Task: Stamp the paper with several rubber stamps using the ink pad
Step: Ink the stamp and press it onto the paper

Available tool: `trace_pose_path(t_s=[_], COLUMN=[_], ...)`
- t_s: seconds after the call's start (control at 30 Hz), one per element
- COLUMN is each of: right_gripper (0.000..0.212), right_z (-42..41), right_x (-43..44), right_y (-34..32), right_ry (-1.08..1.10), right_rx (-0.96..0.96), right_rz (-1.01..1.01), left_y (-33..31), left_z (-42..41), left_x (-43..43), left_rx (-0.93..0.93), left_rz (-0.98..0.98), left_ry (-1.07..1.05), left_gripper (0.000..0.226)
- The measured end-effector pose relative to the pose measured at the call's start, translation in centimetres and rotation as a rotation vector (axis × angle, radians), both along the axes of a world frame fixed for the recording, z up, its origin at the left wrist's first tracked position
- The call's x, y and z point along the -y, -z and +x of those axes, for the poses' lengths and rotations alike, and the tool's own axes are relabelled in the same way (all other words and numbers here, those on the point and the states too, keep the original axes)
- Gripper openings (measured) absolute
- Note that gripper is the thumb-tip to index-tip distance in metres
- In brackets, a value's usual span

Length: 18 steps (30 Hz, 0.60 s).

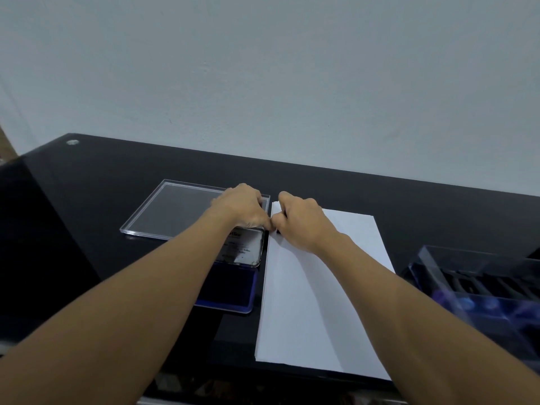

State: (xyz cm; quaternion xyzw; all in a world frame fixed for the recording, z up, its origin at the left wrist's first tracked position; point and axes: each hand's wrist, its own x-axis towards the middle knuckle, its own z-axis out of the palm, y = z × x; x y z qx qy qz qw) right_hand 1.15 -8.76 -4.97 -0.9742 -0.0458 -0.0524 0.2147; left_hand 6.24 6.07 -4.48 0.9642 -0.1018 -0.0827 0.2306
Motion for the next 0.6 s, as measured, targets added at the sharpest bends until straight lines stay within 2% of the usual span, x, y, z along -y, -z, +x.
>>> trace_pose_path(t_s=[0.6], right_gripper=[0.028], right_z=[-0.47], right_x=[-0.28], right_y=[-0.48], right_ry=[0.006], right_rx=[-0.019], right_rz=[-0.014], left_y=[-0.02], left_z=[-0.02], left_x=[-0.02], left_rx=[-0.012], left_rz=[-0.002], left_ry=[0.01], left_gripper=[0.042])
